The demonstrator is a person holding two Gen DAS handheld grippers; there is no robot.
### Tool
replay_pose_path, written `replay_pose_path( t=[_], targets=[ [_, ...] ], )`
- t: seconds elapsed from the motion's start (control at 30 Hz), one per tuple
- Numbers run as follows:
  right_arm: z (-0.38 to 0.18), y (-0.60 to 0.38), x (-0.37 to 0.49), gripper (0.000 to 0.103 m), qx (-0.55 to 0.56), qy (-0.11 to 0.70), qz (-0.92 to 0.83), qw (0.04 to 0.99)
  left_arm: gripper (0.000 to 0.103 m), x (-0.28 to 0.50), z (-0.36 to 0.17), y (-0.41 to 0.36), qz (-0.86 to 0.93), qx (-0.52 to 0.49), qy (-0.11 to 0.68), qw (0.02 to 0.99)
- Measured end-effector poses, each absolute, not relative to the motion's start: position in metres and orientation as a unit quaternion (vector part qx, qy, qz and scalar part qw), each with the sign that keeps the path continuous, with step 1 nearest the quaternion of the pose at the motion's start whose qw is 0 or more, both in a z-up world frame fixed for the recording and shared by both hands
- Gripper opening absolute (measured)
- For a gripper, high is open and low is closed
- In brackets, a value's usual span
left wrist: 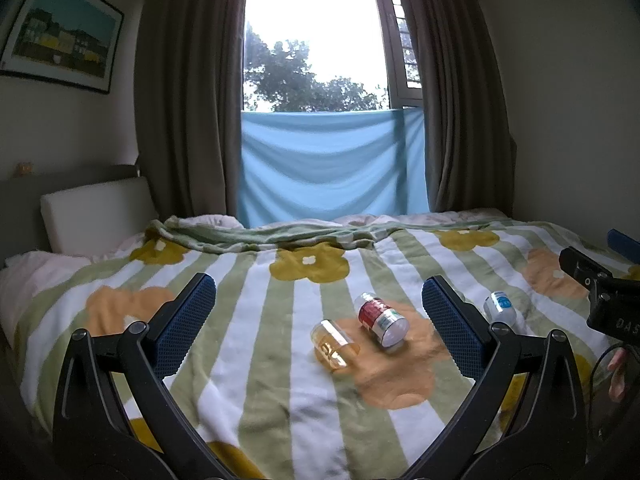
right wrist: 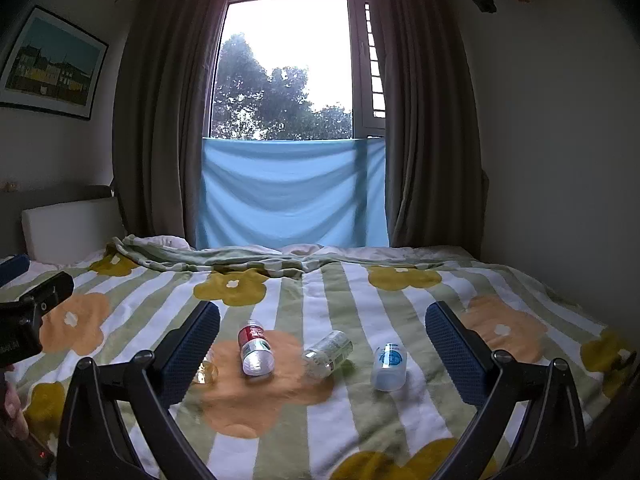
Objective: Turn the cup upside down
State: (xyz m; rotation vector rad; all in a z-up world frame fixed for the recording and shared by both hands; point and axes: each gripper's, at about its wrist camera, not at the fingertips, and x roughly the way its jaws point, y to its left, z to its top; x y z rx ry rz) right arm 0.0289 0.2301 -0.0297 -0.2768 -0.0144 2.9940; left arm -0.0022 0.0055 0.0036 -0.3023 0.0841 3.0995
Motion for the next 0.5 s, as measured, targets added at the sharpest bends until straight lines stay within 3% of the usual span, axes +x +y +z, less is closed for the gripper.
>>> replay_pose_path(
  t=[0.5],
  targets=[
    [-0.032,0.2322,0.0268,0.103,-0.097,0.0,0.993,0.06,0.103,-0.0033,-0.0008,0.0045,0.994,-0.102,0.023,0.015]
  ],
)
